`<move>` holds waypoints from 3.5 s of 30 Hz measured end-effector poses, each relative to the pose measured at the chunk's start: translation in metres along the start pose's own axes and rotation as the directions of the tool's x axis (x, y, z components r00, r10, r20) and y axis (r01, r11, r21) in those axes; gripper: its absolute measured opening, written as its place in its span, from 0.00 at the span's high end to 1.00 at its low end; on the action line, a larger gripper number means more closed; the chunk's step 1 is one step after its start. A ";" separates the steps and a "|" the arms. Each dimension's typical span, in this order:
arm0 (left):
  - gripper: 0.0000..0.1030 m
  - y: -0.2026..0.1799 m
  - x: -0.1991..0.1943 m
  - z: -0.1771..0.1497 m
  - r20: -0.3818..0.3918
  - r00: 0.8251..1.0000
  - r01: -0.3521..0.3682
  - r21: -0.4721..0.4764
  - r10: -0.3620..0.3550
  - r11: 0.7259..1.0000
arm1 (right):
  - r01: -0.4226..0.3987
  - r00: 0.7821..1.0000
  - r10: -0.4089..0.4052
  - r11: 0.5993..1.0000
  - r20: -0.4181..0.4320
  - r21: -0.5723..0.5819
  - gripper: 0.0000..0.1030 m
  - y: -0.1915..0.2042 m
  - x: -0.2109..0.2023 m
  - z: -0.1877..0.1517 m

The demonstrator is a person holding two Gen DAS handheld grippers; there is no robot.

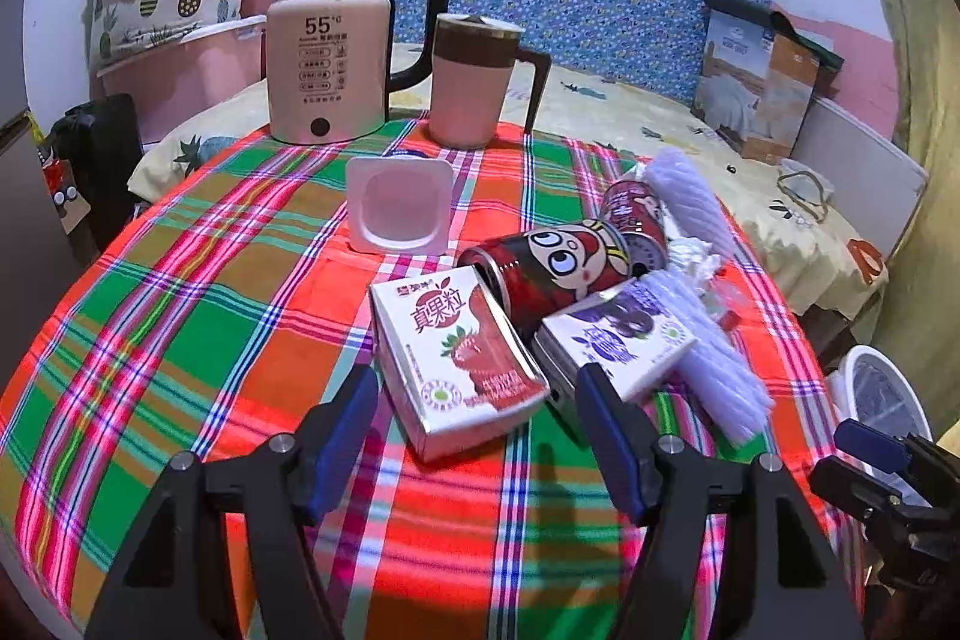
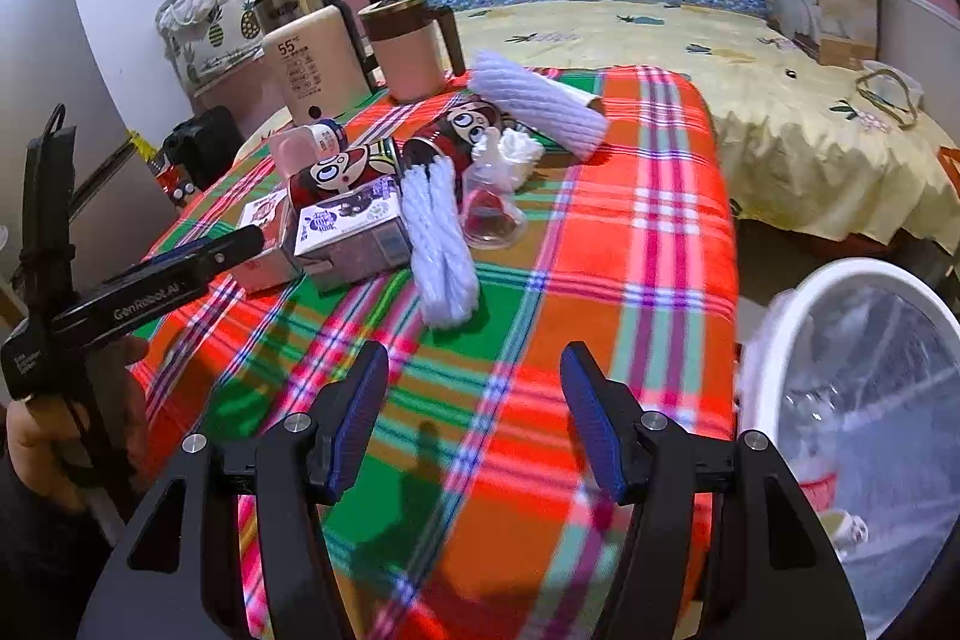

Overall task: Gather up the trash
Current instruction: 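Grasp the strawberry milk carton with the left gripper while the right gripper grasps the white foam sleeve, then carry the carton and foam sleeve over the bin and release both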

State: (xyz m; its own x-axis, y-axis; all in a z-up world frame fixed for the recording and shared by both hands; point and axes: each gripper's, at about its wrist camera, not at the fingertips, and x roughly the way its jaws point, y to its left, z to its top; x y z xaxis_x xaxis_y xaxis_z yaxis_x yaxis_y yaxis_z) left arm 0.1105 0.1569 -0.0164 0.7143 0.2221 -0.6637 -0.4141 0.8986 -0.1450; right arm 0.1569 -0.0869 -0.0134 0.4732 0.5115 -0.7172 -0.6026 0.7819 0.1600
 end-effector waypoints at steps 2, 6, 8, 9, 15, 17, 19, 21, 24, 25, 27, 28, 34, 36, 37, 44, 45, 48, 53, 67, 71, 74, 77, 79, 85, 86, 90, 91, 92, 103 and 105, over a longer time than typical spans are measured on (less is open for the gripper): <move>0.32 0.000 0.007 0.000 -0.009 1.000 -0.005 -0.008 0.005 1.000 | -0.002 1.000 0.002 1.000 -0.010 -0.006 0.40 0.002 0.009 0.003; 0.32 0.001 0.019 0.003 -0.028 0.999 -0.017 -0.030 0.016 0.999 | -0.006 1.000 0.006 1.000 -0.025 -0.008 0.40 0.001 0.022 0.010; 0.32 0.003 0.025 0.004 -0.050 0.998 -0.031 -0.046 0.029 0.998 | -0.007 0.999 0.007 1.000 -0.033 -0.007 0.40 0.002 0.028 0.011; 0.32 0.005 0.027 0.004 -0.060 0.998 -0.035 -0.054 0.032 0.998 | -0.008 0.999 0.007 1.000 -0.039 -0.004 0.40 0.001 0.031 0.012; 0.33 0.016 0.030 0.002 -0.089 0.995 -0.054 -0.087 0.046 0.995 | -0.026 0.997 0.027 1.000 -0.068 0.007 0.42 0.003 0.045 0.015; 0.40 0.020 0.029 0.001 -0.089 0.995 -0.045 -0.094 0.037 0.995 | -0.030 0.997 0.031 0.999 -0.077 0.011 0.62 0.002 0.048 0.015; 0.41 0.021 0.026 -0.001 -0.088 0.995 -0.047 -0.093 0.039 0.995 | -0.031 0.996 0.032 0.999 -0.078 0.015 0.73 0.001 0.048 0.014; 0.41 0.022 0.021 -0.002 -0.072 0.997 -0.047 -0.086 0.040 0.995 | -0.035 0.997 0.036 0.999 -0.068 0.018 0.74 0.000 0.043 0.012; 0.42 0.021 0.010 -0.006 -0.042 0.998 -0.043 -0.060 0.041 0.997 | -0.032 0.998 0.033 0.999 -0.050 0.027 0.76 -0.002 0.034 0.009; 0.42 0.021 0.007 -0.008 -0.036 0.998 -0.044 -0.049 0.042 0.998 | -0.032 0.998 0.033 0.999 -0.045 0.032 0.76 -0.003 0.031 0.007; 0.42 0.020 0.001 -0.015 -0.031 0.999 -0.029 -0.030 0.028 0.999 | -0.029 0.999 0.031 0.999 -0.037 0.042 0.76 -0.005 0.022 0.002; 0.42 0.019 -0.002 -0.019 -0.031 0.999 -0.021 -0.022 0.021 1.000 | -0.030 0.999 0.032 0.998 -0.035 0.046 0.76 -0.006 0.018 -0.001; 0.42 0.010 -0.025 -0.038 -0.016 1.000 0.023 0.034 -0.022 0.999 | -0.024 0.999 0.026 0.997 -0.029 0.068 0.76 -0.009 -0.007 -0.020; 0.42 0.006 -0.033 -0.041 -0.011 1.000 0.029 0.048 -0.029 0.998 | -0.019 0.999 0.021 0.997 -0.027 0.073 0.76 -0.010 -0.013 -0.025; 0.42 0.004 -0.036 -0.042 -0.008 0.999 0.033 0.054 -0.033 0.998 | -0.016 1.000 0.018 0.997 -0.025 0.077 0.76 -0.010 -0.017 -0.027; 0.42 -0.016 -0.060 -0.048 0.006 0.997 0.081 0.098 -0.082 0.992 | 0.005 1.000 -0.006 0.995 0.000 0.099 0.76 -0.015 -0.037 -0.035; 0.42 -0.020 -0.062 -0.050 0.008 0.996 0.086 0.104 -0.087 0.991 | 0.008 1.000 -0.008 0.995 0.005 0.100 0.76 -0.016 -0.040 -0.037; 0.42 -0.032 -0.069 -0.052 0.009 0.994 0.108 0.125 -0.110 0.986 | 0.015 1.000 -0.017 0.994 0.019 0.107 0.76 -0.018 -0.046 -0.039; 0.42 -0.053 -0.078 -0.056 0.008 0.988 0.150 0.159 -0.153 0.976 | 0.026 0.999 -0.031 0.993 0.041 0.119 0.76 -0.023 -0.055 -0.042; 0.42 -0.125 -0.083 -0.057 -0.025 0.959 0.277 0.275 -0.281 0.921 | 0.108 0.988 -0.127 0.973 0.085 0.202 0.76 -0.060 -0.083 -0.055; 0.42 -0.145 -0.082 -0.059 -0.038 0.950 0.307 0.304 -0.310 0.902 | 0.138 0.982 -0.163 0.962 0.091 0.234 0.76 -0.076 -0.094 -0.062; 0.42 -0.156 -0.082 -0.060 -0.048 0.943 0.326 0.321 -0.329 0.889 | 0.160 0.978 -0.189 0.953 0.092 0.259 0.76 -0.086 -0.100 -0.067; 0.42 -0.166 -0.081 -0.061 -0.058 0.937 0.343 0.334 -0.344 0.878 | 0.177 0.974 -0.210 0.943 0.091 0.282 0.76 -0.096 -0.105 -0.071; 0.42 -0.173 -0.080 -0.061 -0.066 0.932 0.357 0.340 -0.357 0.870 | 0.186 0.971 -0.221 0.938 0.090 0.292 0.76 -0.100 -0.106 -0.072; 0.42 -0.193 -0.075 -0.062 -0.098 0.910 0.411 0.352 -0.404 0.841 | 0.209 0.966 -0.246 0.925 0.082 0.317 0.76 -0.111 -0.110 -0.076; 0.42 -0.197 -0.075 -0.062 -0.103 0.905 0.420 0.355 -0.412 0.835 | 0.212 0.965 -0.250 0.923 0.081 0.321 0.76 -0.112 -0.110 -0.077; 0.42 -0.214 -0.071 -0.064 -0.127 0.889 0.454 0.370 -0.441 0.810 | 0.225 0.962 -0.263 0.915 0.070 0.336 0.76 -0.121 -0.111 -0.080; 0.42 -0.217 -0.069 -0.064 -0.133 0.885 0.463 0.373 -0.447 0.804 | 0.230 0.961 -0.267 0.912 0.067 0.340 0.76 -0.123 -0.111 -0.081; 0.42 -0.222 -0.067 -0.064 -0.141 0.881 0.470 0.378 -0.453 0.797 | 0.235 0.960 -0.272 0.909 0.064 0.344 0.76 -0.126 -0.111 -0.082; 0.42 -0.264 -0.049 -0.070 -0.221 0.845 0.533 0.407 -0.486 0.741 | 0.275 0.953 -0.302 0.890 0.018 0.365 0.76 -0.143 -0.110 -0.087; 0.42 -0.270 -0.044 -0.072 -0.240 0.841 0.541 0.408 -0.485 0.736 | 0.278 0.954 -0.301 0.887 0.004 0.368 0.76 -0.146 -0.108 -0.088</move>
State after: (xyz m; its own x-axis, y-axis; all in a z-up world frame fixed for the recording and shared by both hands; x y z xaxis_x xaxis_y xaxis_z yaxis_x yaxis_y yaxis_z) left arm 0.1501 -0.1225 -0.0014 0.6663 -0.3401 -0.6636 0.3117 0.9355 -0.1665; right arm 0.1377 -0.2878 -0.0191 0.6352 0.2539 -0.7294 -0.1660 0.9672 0.1921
